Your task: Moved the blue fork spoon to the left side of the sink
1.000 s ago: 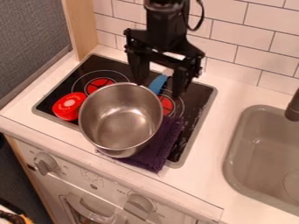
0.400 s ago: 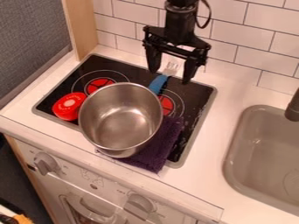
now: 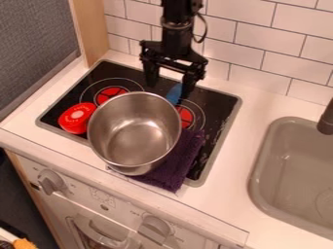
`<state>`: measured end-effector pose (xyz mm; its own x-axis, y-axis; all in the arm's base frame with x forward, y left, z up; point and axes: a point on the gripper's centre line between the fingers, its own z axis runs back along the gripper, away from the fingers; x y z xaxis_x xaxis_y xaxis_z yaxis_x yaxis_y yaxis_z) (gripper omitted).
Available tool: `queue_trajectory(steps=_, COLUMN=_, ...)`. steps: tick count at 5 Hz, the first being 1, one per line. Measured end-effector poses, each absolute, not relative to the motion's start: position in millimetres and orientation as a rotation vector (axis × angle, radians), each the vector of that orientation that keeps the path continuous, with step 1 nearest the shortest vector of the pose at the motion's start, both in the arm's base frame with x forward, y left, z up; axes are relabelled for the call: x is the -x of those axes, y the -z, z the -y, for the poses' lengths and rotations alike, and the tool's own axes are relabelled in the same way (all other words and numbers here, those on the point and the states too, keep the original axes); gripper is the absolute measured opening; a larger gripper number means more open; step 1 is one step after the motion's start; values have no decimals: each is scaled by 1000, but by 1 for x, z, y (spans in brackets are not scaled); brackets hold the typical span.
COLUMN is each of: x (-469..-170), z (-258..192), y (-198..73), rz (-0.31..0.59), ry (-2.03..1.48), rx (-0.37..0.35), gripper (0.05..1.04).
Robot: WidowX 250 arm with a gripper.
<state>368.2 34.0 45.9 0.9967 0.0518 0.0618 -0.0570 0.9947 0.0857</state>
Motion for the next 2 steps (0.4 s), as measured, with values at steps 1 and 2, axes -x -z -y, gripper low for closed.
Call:
queue_trajectory(steps=1, x=-372, z=-41, y=-43, rz=94, ry=-74, rx=-90, gripper=1001)
queue_trajectory(steps=2, x=-375, z=-39, y=-24, rz=85, ry=-83, rx=-74, gripper=1001)
